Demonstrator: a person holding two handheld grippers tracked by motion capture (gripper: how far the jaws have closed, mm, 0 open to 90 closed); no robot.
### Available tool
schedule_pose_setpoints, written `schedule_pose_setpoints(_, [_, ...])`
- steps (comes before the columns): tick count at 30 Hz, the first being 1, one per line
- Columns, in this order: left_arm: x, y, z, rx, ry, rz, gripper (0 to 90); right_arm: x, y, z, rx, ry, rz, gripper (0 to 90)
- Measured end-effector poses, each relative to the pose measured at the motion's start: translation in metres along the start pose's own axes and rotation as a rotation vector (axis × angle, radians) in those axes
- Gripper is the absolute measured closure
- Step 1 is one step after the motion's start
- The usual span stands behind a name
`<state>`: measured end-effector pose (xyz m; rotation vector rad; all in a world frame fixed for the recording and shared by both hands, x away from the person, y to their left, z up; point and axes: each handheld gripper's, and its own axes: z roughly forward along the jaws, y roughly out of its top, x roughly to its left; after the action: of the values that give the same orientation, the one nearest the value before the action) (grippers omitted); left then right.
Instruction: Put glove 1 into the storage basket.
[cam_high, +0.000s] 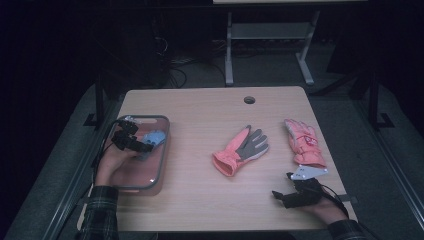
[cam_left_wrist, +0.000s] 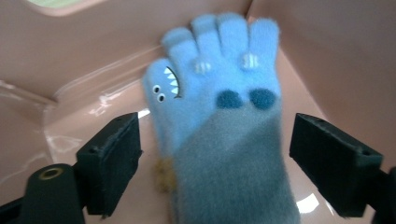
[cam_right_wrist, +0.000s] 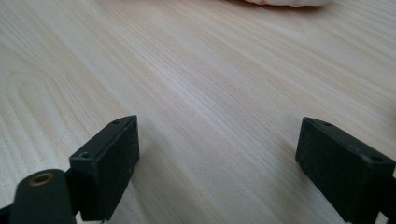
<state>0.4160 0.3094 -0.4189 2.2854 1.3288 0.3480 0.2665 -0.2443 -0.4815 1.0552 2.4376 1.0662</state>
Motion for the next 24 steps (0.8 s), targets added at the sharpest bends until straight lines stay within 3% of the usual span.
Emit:
schedule_pose_setpoints(4, [-0.001, 0.003, -0.012, -0.045, 0.003, -0.016, 14.9, 0.000, 0.000, 0.000, 0.001, 0.000, 0.000, 12.8])
schedule_pose_setpoints(5, [-0.003, 0.004, -0.017, -0.073, -0.007, -0.017, 14.9, 0.000, 0.000, 0.000, 0.001, 0.000, -0.001, 12.8])
schedule_pose_setpoints(11, [-0.020, 0.014, -0.032, -0.130, -0.056, 0.000, 14.5, 0.000, 0.000, 0.000, 0.001, 0.000, 0.000, 12.8])
schedule_pose_setpoints(17, [-0.044, 0.024, -0.042, -0.202, -0.161, 0.035, 14.5, 0.000, 0.000, 0.000, 0.001, 0.000, 0.000, 12.8])
schedule_pose_setpoints(24, [-0.081, 0.033, -0.046, -0.243, -0.268, 0.092, 13.7, 0.000, 0.000, 0.000, 0.003, -0.001, 0.000, 11.4])
